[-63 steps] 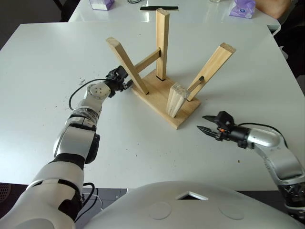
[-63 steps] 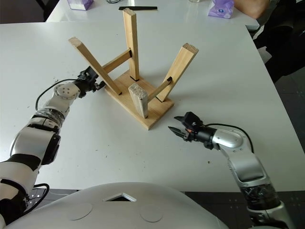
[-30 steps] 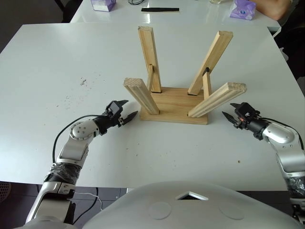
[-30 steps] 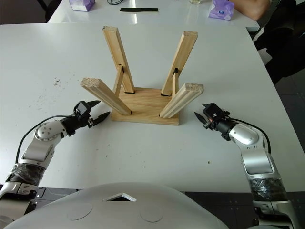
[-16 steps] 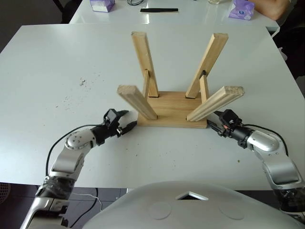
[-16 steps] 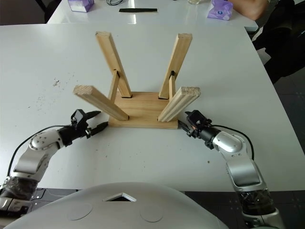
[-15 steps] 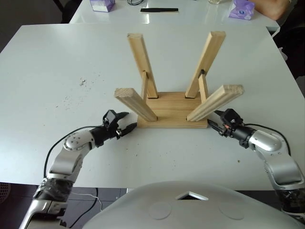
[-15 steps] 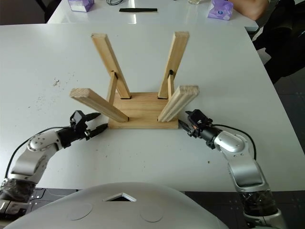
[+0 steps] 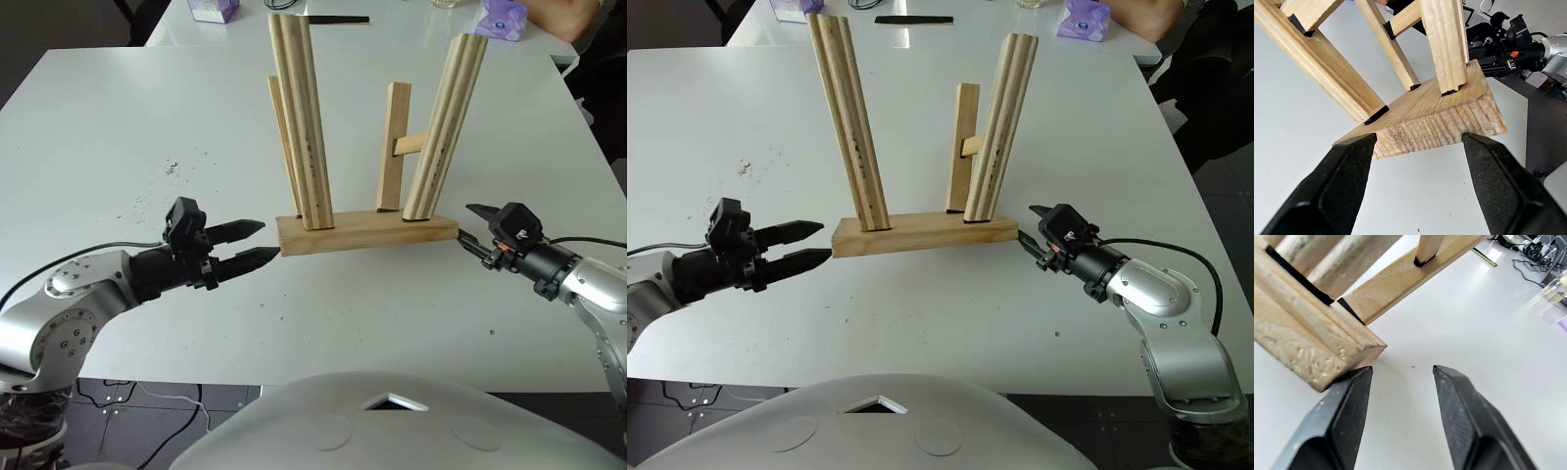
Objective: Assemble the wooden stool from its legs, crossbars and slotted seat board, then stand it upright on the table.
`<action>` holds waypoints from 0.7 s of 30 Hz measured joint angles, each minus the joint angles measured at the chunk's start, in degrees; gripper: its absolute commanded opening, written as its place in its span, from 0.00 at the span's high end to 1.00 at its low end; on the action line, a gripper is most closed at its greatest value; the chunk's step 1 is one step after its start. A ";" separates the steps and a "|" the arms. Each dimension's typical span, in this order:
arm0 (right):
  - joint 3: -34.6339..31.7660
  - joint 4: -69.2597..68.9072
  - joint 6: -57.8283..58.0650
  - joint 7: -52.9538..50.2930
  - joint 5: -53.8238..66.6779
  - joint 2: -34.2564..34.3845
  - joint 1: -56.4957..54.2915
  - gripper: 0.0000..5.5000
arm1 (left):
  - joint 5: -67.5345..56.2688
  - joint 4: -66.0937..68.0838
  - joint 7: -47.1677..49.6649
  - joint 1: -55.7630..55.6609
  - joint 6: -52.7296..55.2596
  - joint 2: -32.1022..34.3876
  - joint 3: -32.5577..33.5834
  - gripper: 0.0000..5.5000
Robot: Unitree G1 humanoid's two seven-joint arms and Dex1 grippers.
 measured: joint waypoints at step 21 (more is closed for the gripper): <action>-10.43 -6.91 5.47 9.42 16.92 -6.38 -0.06 0.58 | 7.11 9.45 -14.64 -5.71 -0.87 5.84 3.42 0.41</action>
